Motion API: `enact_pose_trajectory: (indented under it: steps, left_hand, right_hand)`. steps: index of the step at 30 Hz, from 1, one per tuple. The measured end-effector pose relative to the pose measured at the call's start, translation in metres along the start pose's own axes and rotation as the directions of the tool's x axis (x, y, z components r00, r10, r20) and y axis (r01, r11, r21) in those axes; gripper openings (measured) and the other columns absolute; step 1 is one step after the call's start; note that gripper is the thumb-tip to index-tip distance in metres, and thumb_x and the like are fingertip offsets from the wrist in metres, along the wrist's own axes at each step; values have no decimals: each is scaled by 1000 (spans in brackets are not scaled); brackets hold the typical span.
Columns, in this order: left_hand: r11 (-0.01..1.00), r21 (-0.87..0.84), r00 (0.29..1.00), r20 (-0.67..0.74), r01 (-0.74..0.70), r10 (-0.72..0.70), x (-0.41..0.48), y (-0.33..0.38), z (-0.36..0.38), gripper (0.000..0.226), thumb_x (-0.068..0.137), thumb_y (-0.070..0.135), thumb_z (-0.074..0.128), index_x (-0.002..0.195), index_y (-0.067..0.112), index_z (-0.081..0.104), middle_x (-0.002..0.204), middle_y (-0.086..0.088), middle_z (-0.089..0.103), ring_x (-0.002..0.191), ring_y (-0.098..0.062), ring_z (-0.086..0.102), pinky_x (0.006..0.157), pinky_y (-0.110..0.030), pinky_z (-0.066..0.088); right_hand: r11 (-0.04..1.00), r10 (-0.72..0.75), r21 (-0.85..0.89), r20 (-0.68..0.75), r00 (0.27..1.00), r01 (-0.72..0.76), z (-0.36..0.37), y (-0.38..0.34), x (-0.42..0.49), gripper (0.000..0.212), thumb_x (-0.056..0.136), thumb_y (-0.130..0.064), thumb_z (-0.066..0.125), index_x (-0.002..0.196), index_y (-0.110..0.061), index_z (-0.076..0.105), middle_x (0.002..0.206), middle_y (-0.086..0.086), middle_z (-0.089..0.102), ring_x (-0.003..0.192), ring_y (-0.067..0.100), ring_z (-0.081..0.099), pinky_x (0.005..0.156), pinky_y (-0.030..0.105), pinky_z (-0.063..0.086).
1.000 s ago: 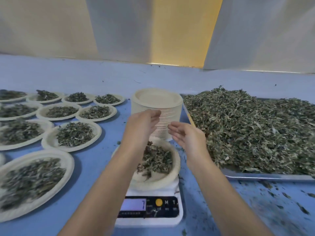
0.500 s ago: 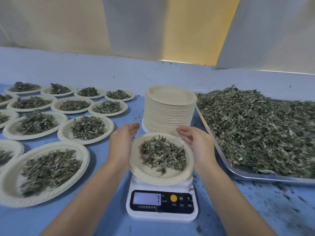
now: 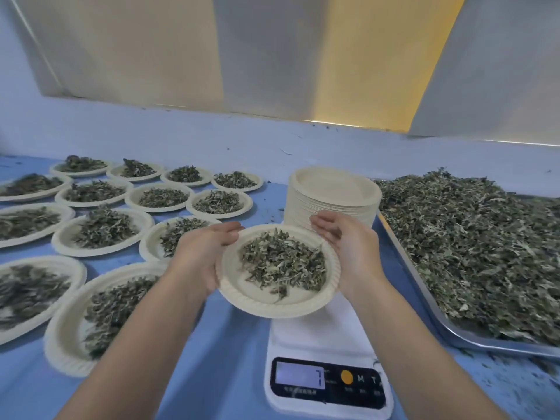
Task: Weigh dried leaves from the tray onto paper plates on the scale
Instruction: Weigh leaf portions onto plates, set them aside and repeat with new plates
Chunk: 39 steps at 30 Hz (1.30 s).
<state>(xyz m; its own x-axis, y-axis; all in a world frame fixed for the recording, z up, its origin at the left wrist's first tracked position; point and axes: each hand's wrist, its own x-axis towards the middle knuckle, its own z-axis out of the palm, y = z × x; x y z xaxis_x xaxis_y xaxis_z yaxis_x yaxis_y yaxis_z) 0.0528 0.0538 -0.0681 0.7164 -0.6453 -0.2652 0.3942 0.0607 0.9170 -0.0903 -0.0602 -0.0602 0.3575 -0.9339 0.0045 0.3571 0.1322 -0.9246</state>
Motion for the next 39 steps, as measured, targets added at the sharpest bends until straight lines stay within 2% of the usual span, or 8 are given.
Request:
enact_pose_trajectory:
  steps: [5, 8, 11, 15, 19, 23, 32, 39]
  left_hand:
    - [998, -25, 995, -85, -55, 52, 10, 39, -51, 26, 91, -6, 47, 101, 8, 66, 105, -15, 67, 85, -28, 66, 61, -35, 54]
    - [991, -33, 968, -223, -127, 117, 17, 57, -86, 24, 90, -3, 51, 97, 12, 69, 103, -14, 68, 88, -30, 66, 64, -37, 55]
    - [970, -62, 882, -432, -235, 186, 24, 75, -124, 22, 89, -2, 56, 88, 16, 70, 107, -11, 67, 97, -30, 64, 84, -42, 53]
    - [936, -114, 769, -607, -333, 200, 34, 91, -165, 21, 88, -2, 56, 88, 15, 69, 109, -10, 66, 104, -30, 61, 95, -43, 49]
    - [916, -120, 700, -685, -383, 203, 42, 105, -208, 26, 89, 2, 59, 114, 7, 64, 108, -11, 64, 102, -27, 61, 91, -39, 50]
    - [932, -92, 697, -691, -351, 194, 47, 114, -252, 22, 91, 10, 59, 112, 6, 64, 81, -4, 62, 71, -17, 56, 68, -28, 48]
    - [967, -71, 669, -734, -246, 117, 44, 123, -339, 8, 86, 7, 66, 87, 2, 61, 76, -12, 64, 64, -17, 63, 62, -24, 53]
    - [933, -164, 518, -855, -320, 28, 34, 136, -411, 19, 84, 6, 68, 73, 4, 53, 85, -13, 66, 51, -14, 63, 47, -20, 52]
  right_hand:
    - [999, 46, -23, 81, 996, -44, 60, 13, 5, 19, 89, 0, 49, 86, -8, 66, 91, 13, 71, 85, 18, 66, 87, 32, 51]
    - [979, 142, -165, 132, 981, -119, 94, 27, 5, 13, 88, -8, 53, 88, -8, 66, 75, 6, 67, 70, 18, 58, 67, 31, 47]
    - [934, 322, -238, 238, 916, -267, 136, 46, -1, 9, 89, -11, 53, 83, -10, 60, 72, 6, 59, 60, 17, 56, 47, 25, 47]
    - [885, 462, -246, 365, 808, -395, 193, 73, -11, 10, 93, -6, 53, 102, -5, 57, 90, 14, 61, 68, 21, 64, 50, 30, 55]
    - [852, 523, -231, 401, 753, -469, 251, 99, -15, 19, 95, -4, 51, 113, 0, 55, 109, 19, 63, 80, 25, 64, 51, 32, 57]
    - [832, 548, -190, 425, 721, -521, 302, 122, -16, 17, 97, -4, 48, 113, -2, 53, 97, 16, 63, 77, 25, 63, 42, 31, 54]
    - [830, 552, -240, 488, 676, -504, 386, 172, -37, 22, 99, -10, 47, 120, -5, 53, 113, 16, 62, 87, 26, 63, 60, 37, 55]
    - [762, 570, -211, 668, 479, -612, 438, 194, -88, 32, 100, -15, 46, 130, -4, 48, 135, 20, 50, 112, 29, 56, 90, 36, 51]
